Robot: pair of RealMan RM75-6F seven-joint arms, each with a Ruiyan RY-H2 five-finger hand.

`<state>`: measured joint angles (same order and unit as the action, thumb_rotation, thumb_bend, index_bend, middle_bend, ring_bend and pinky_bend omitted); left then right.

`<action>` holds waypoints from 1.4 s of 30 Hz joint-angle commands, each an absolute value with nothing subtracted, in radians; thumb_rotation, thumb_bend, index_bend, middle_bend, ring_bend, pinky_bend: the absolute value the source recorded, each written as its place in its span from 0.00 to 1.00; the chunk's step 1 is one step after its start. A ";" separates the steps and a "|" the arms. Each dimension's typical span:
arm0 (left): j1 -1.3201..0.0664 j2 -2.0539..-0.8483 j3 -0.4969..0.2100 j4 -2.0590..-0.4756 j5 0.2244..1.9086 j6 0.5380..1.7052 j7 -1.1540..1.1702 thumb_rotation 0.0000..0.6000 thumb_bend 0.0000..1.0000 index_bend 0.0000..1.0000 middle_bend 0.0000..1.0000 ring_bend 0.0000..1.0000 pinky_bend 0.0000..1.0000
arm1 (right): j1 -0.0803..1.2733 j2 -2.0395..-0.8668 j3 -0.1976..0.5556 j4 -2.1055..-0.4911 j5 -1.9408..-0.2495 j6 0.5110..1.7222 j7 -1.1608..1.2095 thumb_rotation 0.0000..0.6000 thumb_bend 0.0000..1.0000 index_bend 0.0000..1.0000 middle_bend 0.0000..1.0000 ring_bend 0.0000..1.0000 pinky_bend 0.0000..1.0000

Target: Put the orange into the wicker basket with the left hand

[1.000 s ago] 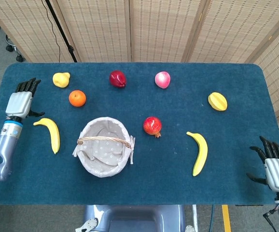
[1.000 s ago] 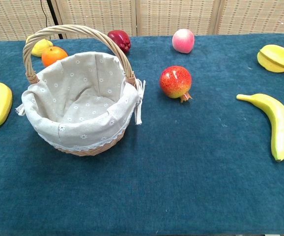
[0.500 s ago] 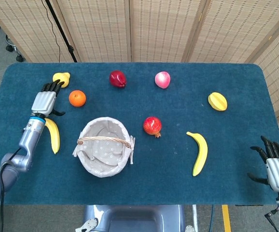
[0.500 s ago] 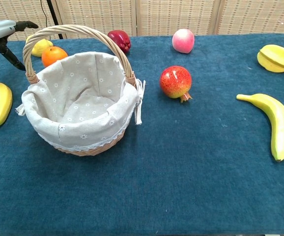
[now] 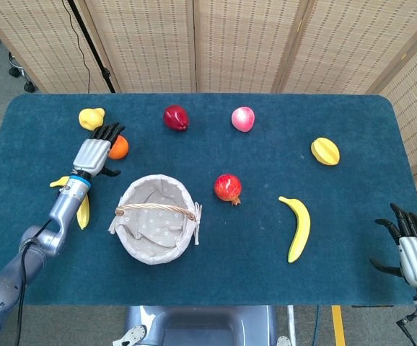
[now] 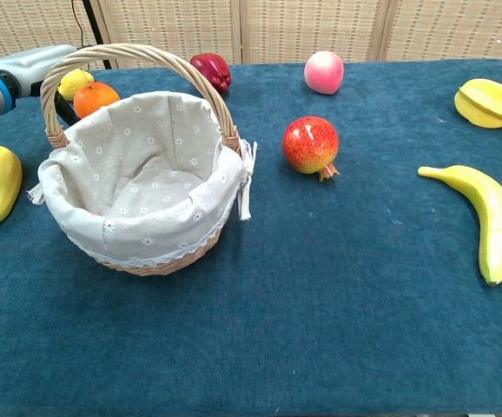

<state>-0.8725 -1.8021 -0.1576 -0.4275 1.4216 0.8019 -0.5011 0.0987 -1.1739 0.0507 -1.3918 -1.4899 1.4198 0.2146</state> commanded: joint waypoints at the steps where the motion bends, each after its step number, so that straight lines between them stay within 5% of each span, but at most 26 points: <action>1: -0.883 -1.817 -0.156 -0.399 1.413 0.774 -0.501 1.00 0.06 0.04 0.00 0.00 0.05 | 0.098 -1.173 0.051 -1.390 -1.490 1.420 0.219 1.00 0.00 0.24 0.01 0.01 0.01; 18: -0.966 -1.919 -0.151 -0.236 1.403 0.649 -0.549 1.00 0.07 0.05 0.00 0.00 0.05 | 0.093 -1.165 0.056 -1.383 -1.475 1.413 0.247 1.00 0.00 0.24 0.01 0.01 0.01; 25: -0.958 -1.954 -0.165 -0.182 1.382 0.649 -0.539 1.00 0.10 0.10 0.02 0.06 0.14 | 0.095 -1.168 0.062 -1.364 -1.460 1.401 0.263 1.00 0.00 0.24 0.01 0.01 0.01; 42: -0.932 -1.975 -0.194 -0.163 1.343 0.667 -0.487 1.00 0.39 0.47 0.37 0.38 0.40 | 0.086 -1.160 0.066 -1.375 -1.471 1.422 0.295 1.00 0.00 0.24 0.01 0.02 0.02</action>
<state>-0.9329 -1.9737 -0.1941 -0.1622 1.3428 0.6639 -0.4882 0.0865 -1.1600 0.0663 -1.3751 -1.4706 1.4220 0.2950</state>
